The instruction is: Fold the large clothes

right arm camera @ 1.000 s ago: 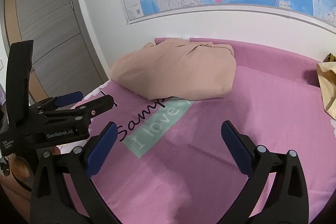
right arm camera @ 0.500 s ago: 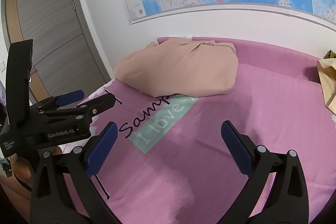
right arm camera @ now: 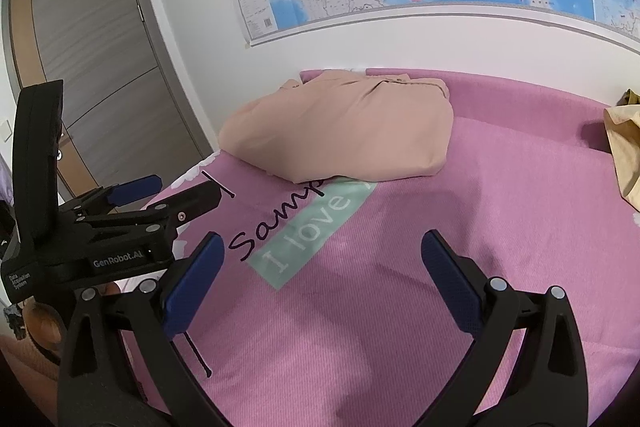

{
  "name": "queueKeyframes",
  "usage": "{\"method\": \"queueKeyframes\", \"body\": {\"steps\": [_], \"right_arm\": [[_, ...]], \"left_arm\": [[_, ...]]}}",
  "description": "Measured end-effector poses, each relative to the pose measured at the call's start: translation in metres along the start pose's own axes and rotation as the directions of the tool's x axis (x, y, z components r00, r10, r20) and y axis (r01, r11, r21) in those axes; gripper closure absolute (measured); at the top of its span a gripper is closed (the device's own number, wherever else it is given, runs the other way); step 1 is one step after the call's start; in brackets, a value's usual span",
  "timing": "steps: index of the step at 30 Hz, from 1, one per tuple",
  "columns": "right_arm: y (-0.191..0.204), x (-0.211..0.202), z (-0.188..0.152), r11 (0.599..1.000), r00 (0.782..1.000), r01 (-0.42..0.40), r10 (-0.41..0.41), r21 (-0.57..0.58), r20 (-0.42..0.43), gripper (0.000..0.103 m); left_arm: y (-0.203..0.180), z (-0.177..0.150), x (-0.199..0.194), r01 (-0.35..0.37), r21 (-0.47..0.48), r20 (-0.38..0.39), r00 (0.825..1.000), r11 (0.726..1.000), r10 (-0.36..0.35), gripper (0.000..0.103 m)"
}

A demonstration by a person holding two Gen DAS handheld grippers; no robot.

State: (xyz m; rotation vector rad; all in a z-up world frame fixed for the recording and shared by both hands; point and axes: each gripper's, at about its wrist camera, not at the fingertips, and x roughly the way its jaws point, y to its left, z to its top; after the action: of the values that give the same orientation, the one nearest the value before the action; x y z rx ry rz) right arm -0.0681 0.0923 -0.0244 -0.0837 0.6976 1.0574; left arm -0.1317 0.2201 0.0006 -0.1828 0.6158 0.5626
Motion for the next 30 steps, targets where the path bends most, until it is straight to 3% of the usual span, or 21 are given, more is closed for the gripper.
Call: {"method": "queueKeyframes", "body": {"steps": [30], "right_arm": [[-0.0002, 0.0022, -0.0016, 1.0, 1.0, -0.006, 0.006, 0.002, 0.002, 0.006]], "left_arm": [[0.002, -0.0005, 0.0018, 0.005, 0.002, -0.011, 1.0, 1.0, -0.005, 0.007]]}}
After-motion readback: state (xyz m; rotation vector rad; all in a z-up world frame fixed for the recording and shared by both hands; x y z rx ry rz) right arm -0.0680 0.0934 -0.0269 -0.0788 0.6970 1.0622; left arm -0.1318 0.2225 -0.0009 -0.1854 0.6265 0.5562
